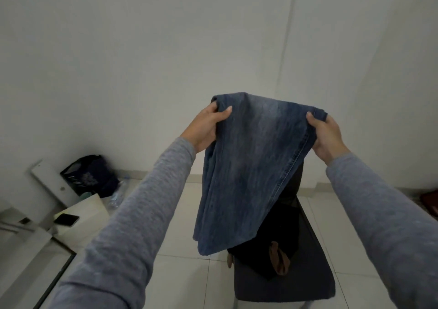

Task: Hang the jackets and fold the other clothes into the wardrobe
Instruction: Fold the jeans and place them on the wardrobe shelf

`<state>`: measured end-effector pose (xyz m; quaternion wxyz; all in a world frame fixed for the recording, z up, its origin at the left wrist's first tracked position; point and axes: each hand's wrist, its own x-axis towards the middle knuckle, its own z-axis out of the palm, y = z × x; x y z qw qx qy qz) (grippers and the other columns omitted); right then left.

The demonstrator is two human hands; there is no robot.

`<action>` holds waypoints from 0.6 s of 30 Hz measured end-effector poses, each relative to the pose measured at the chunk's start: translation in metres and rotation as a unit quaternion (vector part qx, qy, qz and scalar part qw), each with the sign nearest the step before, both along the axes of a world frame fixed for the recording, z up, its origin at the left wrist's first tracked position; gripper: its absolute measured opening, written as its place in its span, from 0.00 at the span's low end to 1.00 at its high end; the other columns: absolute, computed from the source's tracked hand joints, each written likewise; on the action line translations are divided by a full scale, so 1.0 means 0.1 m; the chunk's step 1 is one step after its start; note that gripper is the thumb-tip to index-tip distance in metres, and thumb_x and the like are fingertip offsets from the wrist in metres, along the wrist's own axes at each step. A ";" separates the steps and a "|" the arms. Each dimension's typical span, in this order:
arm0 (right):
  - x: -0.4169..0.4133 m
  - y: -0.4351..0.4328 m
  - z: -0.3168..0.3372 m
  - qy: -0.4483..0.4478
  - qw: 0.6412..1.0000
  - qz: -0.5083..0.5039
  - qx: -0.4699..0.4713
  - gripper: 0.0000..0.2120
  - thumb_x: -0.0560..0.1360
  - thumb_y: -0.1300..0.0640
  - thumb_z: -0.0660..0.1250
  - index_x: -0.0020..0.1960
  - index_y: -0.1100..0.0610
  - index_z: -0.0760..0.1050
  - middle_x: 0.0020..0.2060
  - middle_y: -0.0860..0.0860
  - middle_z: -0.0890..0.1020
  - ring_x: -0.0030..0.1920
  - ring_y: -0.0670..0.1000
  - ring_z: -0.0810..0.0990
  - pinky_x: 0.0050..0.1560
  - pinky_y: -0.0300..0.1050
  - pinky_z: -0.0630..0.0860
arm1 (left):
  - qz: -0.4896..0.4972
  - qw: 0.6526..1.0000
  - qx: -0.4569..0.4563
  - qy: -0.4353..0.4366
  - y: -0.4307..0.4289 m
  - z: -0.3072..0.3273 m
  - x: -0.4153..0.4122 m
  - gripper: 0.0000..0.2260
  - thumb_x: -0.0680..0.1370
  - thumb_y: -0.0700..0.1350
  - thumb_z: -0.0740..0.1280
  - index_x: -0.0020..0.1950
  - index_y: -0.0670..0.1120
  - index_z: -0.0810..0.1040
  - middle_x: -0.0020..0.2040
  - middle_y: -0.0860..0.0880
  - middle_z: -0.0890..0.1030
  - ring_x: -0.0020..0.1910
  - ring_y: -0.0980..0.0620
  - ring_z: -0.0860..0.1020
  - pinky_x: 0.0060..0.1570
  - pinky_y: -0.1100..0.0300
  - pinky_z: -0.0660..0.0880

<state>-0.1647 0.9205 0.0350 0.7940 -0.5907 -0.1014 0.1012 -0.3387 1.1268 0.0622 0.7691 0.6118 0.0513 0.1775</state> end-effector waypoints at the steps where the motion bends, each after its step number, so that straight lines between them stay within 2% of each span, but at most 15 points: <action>1: 0.05 -0.02 0.02 -0.008 0.999 -0.031 -0.003 0.10 0.76 0.57 0.67 0.56 0.58 0.75 0.50 0.53 0.81 0.50 0.53 0.81 0.44 0.46 0.79 | -0.006 1.000 0.007 -0.004 -0.03 0.03 0.06 0.15 0.80 0.42 0.62 0.68 0.44 0.71 0.63 0.46 0.77 0.60 0.50 0.77 0.55 0.55 0.77; 4: 0.12 -0.11 0.02 -0.020 0.994 -0.100 -0.026 0.11 0.77 0.54 0.66 0.54 0.60 0.72 0.44 0.50 0.79 0.44 0.49 0.79 0.38 0.39 0.76 | -0.001 1.000 -0.002 -0.022 -0.17 0.00 0.26 0.16 0.81 0.40 0.60 0.69 0.41 0.69 0.61 0.45 0.77 0.58 0.49 0.78 0.55 0.55 0.77; 6: 0.16 -0.20 -0.02 -0.010 0.993 -0.116 -0.015 0.11 0.77 0.54 0.66 0.53 0.59 0.70 0.44 0.50 0.78 0.45 0.49 0.78 0.38 0.39 0.75 | -0.009 0.999 -0.017 -0.033 -0.29 -0.06 0.41 0.16 0.81 0.38 0.60 0.69 0.40 0.68 0.61 0.44 0.77 0.57 0.49 0.77 0.57 0.55 0.77; 9: 0.18 -0.35 -0.08 -0.011 0.995 -0.093 0.044 0.07 0.77 0.58 0.66 0.53 0.54 0.70 0.46 0.49 0.79 0.44 0.47 0.79 0.36 0.41 0.76 | -0.033 0.997 -0.036 -0.052 -0.39 -0.13 0.65 0.14 0.81 0.37 0.59 0.66 0.42 0.69 0.58 0.45 0.78 0.56 0.49 0.77 0.58 0.54 0.76; 13: 0.29 -0.56 -0.14 -0.053 0.991 -0.097 0.073 0.09 0.76 0.62 0.65 0.53 0.50 0.73 0.50 0.50 0.79 0.48 0.49 0.79 0.50 0.45 0.79 | -0.026 0.998 -0.028 -0.039 -0.40 -0.14 1.01 0.12 0.81 0.38 0.59 0.64 0.39 0.71 0.56 0.44 0.79 0.53 0.50 0.78 0.57 0.56 0.77; 15: 0.37 -0.64 -0.10 -0.068 0.989 -0.112 0.063 0.06 0.77 0.62 0.65 0.51 0.52 0.73 0.48 0.50 0.79 0.47 0.48 0.80 0.50 0.46 0.79 | 0.025 0.999 -0.013 -0.022 -0.33 -0.14 1.19 0.10 0.81 0.39 0.60 0.60 0.37 0.74 0.51 0.45 0.80 0.50 0.49 0.79 0.52 0.59 0.78; 18: 0.55 -0.78 -0.12 -0.089 0.983 -0.157 0.034 0.03 0.77 0.62 0.65 0.47 0.55 0.71 0.42 0.49 0.80 0.40 0.44 0.80 0.43 0.41 0.77 | 0.081 0.997 -0.005 0.010 -0.29 -0.25 1.56 0.08 0.79 0.42 0.64 0.44 0.40 0.78 0.41 0.47 0.80 0.41 0.52 0.79 0.41 0.63 0.78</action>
